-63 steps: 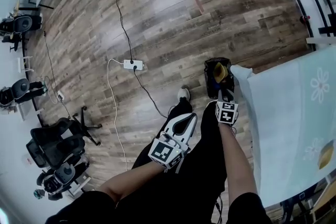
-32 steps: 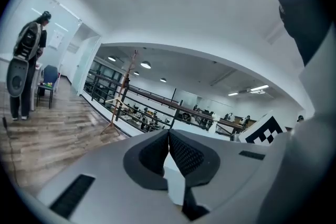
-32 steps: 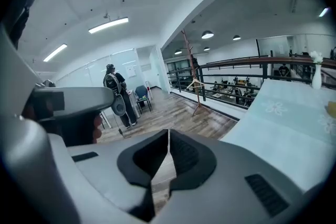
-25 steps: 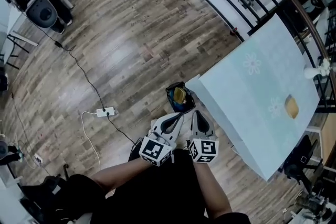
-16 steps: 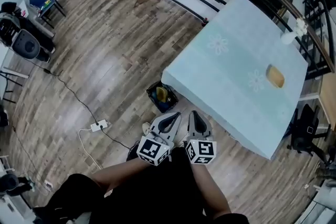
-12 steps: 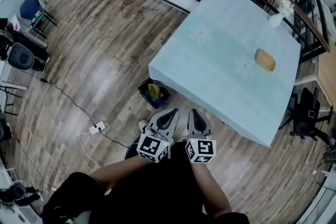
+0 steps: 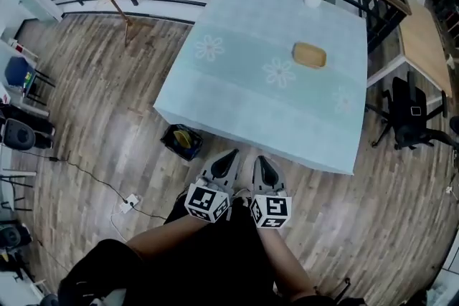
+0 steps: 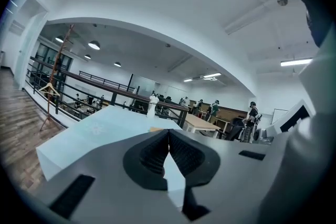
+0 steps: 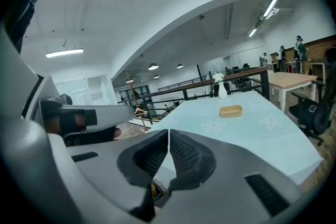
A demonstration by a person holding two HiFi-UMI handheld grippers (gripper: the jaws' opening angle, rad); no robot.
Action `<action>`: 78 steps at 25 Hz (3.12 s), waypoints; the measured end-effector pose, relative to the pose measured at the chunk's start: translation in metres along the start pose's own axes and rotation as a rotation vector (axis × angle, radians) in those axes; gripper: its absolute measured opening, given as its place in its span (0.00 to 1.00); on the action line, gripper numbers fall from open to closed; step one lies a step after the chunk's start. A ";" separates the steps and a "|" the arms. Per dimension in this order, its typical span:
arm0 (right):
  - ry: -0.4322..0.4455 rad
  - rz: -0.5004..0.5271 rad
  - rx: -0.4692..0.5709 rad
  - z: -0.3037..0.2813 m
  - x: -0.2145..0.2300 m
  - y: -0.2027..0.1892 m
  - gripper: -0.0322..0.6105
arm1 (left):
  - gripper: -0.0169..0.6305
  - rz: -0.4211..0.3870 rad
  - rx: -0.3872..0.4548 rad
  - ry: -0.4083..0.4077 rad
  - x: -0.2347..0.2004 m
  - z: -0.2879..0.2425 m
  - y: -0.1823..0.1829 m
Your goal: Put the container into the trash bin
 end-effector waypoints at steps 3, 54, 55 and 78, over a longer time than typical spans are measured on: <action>-0.057 -0.036 0.002 0.003 0.028 0.000 0.11 | 0.05 -0.017 -0.017 -0.058 0.016 -0.028 -0.001; -0.267 -0.138 -0.228 -0.313 0.457 0.086 0.19 | 0.05 0.078 -0.184 -0.043 -0.046 -0.480 0.000; -0.270 -0.140 -0.237 -0.318 0.466 0.083 0.20 | 0.05 0.077 -0.189 -0.042 -0.046 -0.485 -0.004; -0.354 -0.277 -0.367 -0.375 0.521 0.015 0.12 | 0.05 0.053 -0.215 0.040 -0.072 -0.486 -0.018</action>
Point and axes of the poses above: the fingertips, and each gripper's own axes: z backward along the fingers, x to its right, y out of its top, the point moved 2 cm from there along z, backward along the fingers
